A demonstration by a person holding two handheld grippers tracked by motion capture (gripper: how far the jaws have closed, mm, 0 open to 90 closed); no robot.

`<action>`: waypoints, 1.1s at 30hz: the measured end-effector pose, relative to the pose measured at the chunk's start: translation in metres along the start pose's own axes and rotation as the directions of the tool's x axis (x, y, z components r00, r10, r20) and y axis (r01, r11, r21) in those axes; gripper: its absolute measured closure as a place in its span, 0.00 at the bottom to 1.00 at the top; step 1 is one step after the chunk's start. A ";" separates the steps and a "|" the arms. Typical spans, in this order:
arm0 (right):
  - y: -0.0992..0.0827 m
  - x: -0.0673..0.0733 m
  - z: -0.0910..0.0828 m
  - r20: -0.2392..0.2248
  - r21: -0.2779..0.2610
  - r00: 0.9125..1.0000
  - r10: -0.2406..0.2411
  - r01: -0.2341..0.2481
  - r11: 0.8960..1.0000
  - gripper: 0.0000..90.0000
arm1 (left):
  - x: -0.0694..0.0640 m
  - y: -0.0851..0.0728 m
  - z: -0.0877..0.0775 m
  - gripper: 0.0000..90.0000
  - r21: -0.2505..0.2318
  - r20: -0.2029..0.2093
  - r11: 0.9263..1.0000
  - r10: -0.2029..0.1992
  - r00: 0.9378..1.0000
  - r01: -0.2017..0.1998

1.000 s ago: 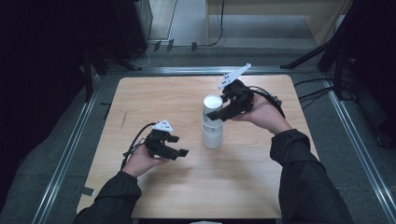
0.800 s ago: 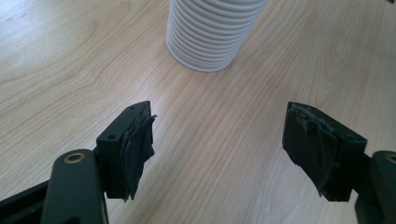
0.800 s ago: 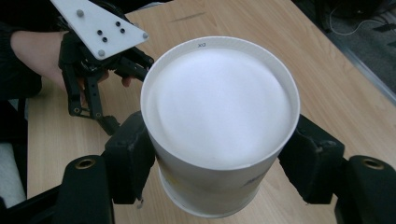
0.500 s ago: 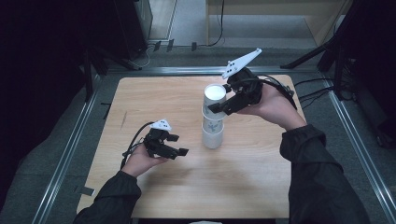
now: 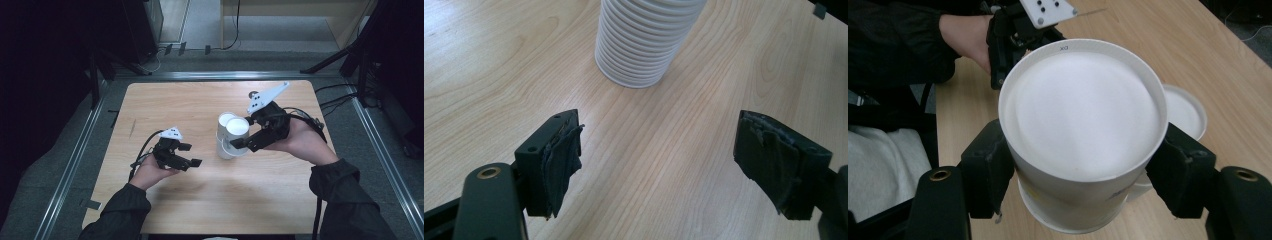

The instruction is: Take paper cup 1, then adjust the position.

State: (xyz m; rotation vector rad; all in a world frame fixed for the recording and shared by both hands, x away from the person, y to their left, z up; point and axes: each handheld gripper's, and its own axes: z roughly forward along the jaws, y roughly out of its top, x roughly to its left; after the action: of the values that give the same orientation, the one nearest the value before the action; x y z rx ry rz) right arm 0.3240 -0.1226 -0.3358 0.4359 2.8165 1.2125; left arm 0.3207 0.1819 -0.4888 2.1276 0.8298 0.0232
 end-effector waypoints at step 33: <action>-0.077 0.003 0.074 -0.086 -0.086 0.993 0.078 -0.086 0.993 0.36 | -0.021 0.003 0.014 0.21 0.011 0.123 0.997 0.069 0.990 -0.071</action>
State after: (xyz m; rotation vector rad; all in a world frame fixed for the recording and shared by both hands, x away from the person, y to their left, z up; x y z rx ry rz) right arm 0.3143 -0.1201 -0.4419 0.5127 2.8227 1.3981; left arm 0.3101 0.1593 -0.4904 2.1483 0.6851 -0.0761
